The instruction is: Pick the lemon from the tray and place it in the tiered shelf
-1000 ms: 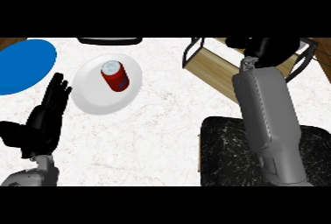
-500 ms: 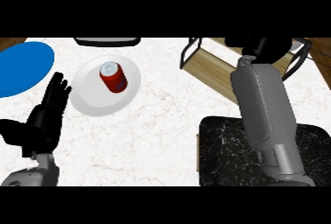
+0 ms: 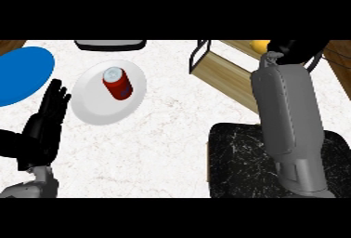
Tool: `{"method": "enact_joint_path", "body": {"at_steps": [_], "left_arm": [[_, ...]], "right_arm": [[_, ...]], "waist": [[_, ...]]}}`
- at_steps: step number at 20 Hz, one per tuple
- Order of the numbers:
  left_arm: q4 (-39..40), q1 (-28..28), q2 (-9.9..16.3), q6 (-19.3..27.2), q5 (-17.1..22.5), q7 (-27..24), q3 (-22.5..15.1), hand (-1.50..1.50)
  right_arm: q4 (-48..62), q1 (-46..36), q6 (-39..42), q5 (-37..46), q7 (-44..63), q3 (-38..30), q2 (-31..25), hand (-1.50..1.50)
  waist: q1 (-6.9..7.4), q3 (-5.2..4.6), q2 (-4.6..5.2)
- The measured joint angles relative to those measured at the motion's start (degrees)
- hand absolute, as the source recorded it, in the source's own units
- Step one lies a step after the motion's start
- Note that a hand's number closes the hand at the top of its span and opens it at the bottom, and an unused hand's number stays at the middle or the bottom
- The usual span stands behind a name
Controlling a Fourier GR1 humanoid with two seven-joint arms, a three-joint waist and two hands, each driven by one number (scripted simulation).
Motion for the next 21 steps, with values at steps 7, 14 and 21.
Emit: {"method": "enact_joint_path", "body": {"at_steps": [7,14,21], "left_arm": [[-0.5,1.61,0.14,0.25,-0.19,0.0,0.58,0.0],[-0.05,1.8,0.37,0.05,-0.11,-0.09,0.98,0.0],[0.61,1.24,0.33,-0.17,0.08,-0.97,1.24,0.0]], "right_arm": [[-18.66,9.16,4.83,3.7,5.19,2.41,0.21,-1.5],[-42.22,23.2,12.21,3.18,9.25,9.64,0.22,-1.5],[-64.7,38.61,18.27,1.37,9.42,16.84,0.22,-1.5]], "waist": [[-1.37,-0.04,-0.68],[-1.86,-0.03,-0.77],[-1.43,-0.02,-0.37]]}}
